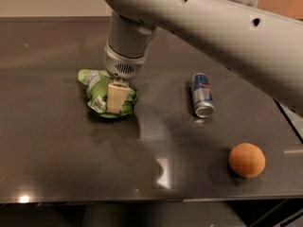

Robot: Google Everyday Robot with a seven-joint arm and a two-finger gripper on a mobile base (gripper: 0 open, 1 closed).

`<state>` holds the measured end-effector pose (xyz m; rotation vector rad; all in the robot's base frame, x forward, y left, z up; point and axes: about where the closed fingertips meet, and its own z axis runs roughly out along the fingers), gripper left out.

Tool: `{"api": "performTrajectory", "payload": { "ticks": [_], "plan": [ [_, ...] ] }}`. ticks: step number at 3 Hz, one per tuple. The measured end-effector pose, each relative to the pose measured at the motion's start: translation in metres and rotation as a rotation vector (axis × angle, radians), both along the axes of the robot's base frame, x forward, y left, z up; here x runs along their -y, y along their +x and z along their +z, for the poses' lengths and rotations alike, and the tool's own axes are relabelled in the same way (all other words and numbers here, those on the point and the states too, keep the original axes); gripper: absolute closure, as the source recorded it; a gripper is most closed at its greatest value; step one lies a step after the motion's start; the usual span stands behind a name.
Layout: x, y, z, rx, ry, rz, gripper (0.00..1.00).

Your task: Pick green rice chip bag

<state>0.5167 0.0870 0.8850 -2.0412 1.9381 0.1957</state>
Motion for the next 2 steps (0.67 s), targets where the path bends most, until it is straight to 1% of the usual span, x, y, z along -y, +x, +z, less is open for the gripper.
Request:
{"api": "performTrajectory", "payload": {
  "ticks": [1,2],
  "plan": [
    [0.008,0.000,0.027,-0.002,0.028,0.019,1.00],
    [0.015,0.001,0.051,0.003,0.050,0.039,1.00]
  ]
}}
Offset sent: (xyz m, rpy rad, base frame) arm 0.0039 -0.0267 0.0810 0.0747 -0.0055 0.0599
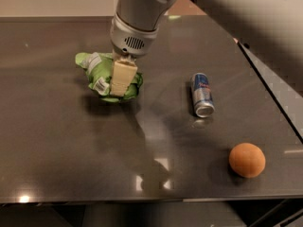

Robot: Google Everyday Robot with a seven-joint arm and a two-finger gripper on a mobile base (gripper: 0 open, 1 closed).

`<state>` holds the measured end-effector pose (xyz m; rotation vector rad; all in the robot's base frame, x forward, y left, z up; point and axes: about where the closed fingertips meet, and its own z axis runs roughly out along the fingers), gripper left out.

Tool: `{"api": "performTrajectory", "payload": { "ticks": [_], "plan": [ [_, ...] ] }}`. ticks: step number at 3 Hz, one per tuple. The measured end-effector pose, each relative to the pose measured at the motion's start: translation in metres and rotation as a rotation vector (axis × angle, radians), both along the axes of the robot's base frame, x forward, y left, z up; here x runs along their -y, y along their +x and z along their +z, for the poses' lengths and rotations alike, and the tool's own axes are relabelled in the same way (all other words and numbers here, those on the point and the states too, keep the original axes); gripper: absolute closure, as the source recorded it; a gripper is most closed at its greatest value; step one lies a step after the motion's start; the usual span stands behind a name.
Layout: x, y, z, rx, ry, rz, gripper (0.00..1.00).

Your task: Pick green rice chip bag

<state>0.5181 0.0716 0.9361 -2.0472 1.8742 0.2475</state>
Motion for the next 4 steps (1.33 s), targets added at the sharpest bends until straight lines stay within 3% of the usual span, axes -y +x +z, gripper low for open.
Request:
{"api": "performTrajectory", "payload": {
  "ticks": [2,3,4],
  "plan": [
    [0.013,0.001,0.047,0.023,0.059,0.049,1.00],
    [0.015,0.001,0.050,0.023,0.065,0.055,1.00],
    [0.016,0.001,0.051,0.025,0.074,0.065,0.84]
  ]
}}
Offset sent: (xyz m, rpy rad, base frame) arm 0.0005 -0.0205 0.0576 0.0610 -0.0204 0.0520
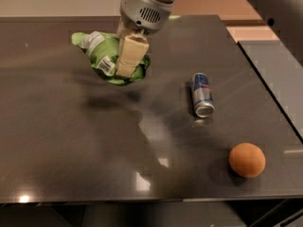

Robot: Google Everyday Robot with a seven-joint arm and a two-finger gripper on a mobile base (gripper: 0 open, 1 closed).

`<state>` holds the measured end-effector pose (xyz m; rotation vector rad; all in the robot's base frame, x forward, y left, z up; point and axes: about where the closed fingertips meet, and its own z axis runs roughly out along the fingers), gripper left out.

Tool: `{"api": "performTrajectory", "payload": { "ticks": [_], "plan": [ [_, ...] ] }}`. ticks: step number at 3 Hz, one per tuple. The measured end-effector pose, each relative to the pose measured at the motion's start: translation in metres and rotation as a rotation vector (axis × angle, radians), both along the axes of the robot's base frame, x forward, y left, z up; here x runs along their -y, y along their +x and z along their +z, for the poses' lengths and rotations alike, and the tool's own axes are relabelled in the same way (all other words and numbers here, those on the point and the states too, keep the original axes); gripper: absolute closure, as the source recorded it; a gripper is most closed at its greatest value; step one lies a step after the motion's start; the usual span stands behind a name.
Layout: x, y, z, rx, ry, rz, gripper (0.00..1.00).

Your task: Pick green rice chip bag

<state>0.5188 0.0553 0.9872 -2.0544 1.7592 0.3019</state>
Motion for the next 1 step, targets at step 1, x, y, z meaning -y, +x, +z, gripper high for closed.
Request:
{"api": "performTrajectory", "payload": {
  "ticks": [1],
  "plan": [
    [0.0010,-0.0022,-0.0045,0.004,-0.016,-0.004,0.59]
  ]
}}
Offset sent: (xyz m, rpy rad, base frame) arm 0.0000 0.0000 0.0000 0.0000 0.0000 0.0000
